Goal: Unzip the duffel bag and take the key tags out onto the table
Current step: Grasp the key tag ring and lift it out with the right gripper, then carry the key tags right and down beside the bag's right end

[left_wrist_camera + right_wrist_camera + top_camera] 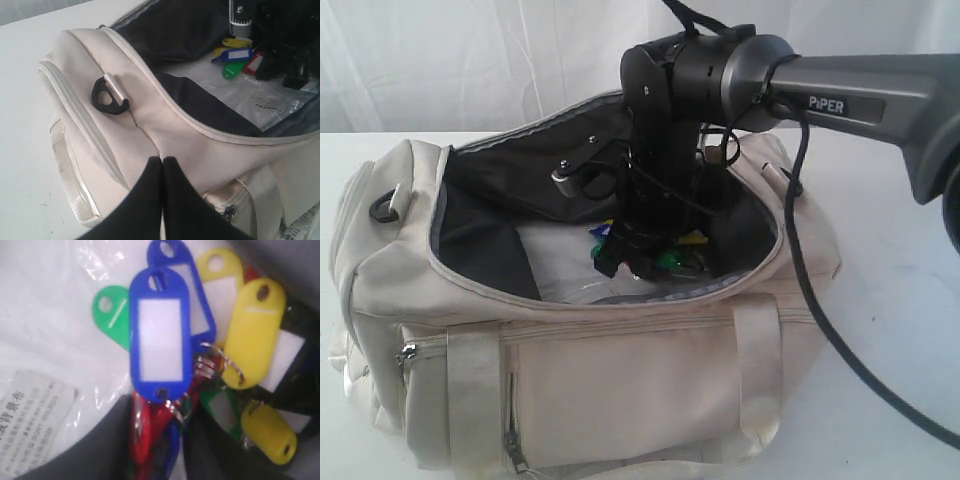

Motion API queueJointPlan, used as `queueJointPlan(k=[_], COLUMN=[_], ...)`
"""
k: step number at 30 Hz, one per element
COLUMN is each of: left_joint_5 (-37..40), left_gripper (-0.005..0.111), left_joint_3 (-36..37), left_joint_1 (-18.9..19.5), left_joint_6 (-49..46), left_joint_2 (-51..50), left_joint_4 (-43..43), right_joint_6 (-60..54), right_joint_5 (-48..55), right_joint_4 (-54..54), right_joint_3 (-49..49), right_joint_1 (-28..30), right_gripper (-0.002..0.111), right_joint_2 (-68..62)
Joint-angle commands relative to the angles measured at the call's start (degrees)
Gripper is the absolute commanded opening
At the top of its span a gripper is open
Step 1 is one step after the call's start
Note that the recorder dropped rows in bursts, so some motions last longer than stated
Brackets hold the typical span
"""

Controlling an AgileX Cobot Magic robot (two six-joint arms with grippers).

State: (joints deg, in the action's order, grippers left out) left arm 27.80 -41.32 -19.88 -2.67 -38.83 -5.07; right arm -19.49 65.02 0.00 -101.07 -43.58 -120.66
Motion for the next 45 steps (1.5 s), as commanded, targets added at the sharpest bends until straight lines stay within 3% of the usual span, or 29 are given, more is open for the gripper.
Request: queueJointPlan(k=[1,23,31,42,45], left_joint_5=[0.5,0.5,0.7,0.7,0.7], left_gripper=[0.001,0.001,0.001,0.001,0.001], left_joint_3=[0.2,0.2,0.2,0.2,0.2], left_joint_1=[-0.2,-0.2,-0.2,-0.2,-0.2], left_joint_6=[-0.1,-0.2,-1.5,-1.9,-1.9], left_joint_2=[0.6,0.6,0.6,0.6,0.6], left_joint_4=[-0.8,-0.8,-0.8,-0.8,-0.8], right_joint_6=[0.3,0.0,-0.8,7.4,12.0], right_joint_5=[-0.5,0.2,4.9,4.8,0.5], right_joint_4=[0.0,8.9,6.0,-11.0,-15.6], right_joint_3=[-1.9,-2.5,-1.8,20.8,27.9], right_joint_1=[0.2,0.2,0.3,0.4,2.1], right_gripper=[0.000,0.000,0.000,0.000,0.000], right_joint_2=[3.9,15.8,29.5,49.5,53.7])
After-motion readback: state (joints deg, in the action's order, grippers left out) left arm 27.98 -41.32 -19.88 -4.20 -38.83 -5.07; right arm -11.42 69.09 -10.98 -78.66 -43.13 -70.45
